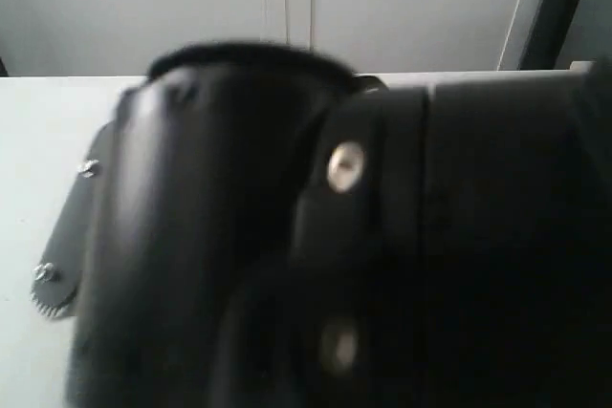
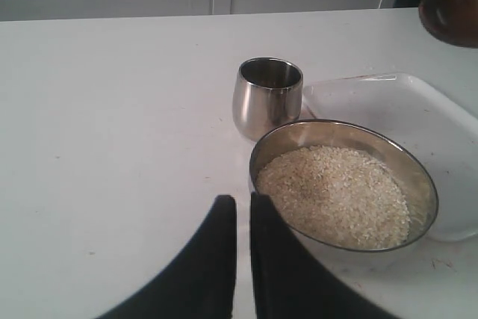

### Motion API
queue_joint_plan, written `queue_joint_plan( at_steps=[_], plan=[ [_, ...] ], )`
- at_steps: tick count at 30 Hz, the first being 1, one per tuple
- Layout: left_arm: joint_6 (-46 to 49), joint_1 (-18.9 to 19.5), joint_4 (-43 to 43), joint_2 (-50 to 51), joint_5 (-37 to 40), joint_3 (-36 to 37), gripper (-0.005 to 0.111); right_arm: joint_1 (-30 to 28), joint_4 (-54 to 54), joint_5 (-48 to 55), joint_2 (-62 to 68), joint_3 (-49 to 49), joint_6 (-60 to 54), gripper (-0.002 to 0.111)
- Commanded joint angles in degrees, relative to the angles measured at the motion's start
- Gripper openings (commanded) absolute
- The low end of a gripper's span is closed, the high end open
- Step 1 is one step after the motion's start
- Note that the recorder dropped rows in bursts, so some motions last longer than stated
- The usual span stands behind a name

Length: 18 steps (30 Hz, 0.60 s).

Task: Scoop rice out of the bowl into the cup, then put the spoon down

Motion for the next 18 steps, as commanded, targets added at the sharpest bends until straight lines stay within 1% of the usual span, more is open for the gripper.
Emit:
queue_joint_plan(
  at_steps=[1, 9, 13, 18],
  plan=[
    [0.0, -0.4, -0.5, 0.0, -0.2, -0.4, 0.014, 3.7, -10.4, 0.1, 3.8, 0.1, 3.3, 0.000],
    [0.0, -0.4, -0.5, 0.0, -0.2, -0.4, 0.014, 3.4, -20.8, 0.1, 13.0, 0.1, 6.7, 0.000],
    [0.0, -0.4, -0.5, 0.0, -0.2, -0.4, 0.014, 1.4, -22.4, 0.1, 15.8, 0.9, 6.9, 0.000],
    [0.0, -0.4, -0.5, 0.0, -0.2, -0.4, 0.014, -2.3, -24.1, 0.1, 15.6, 5.9, 8.3, 0.000]
  ],
)
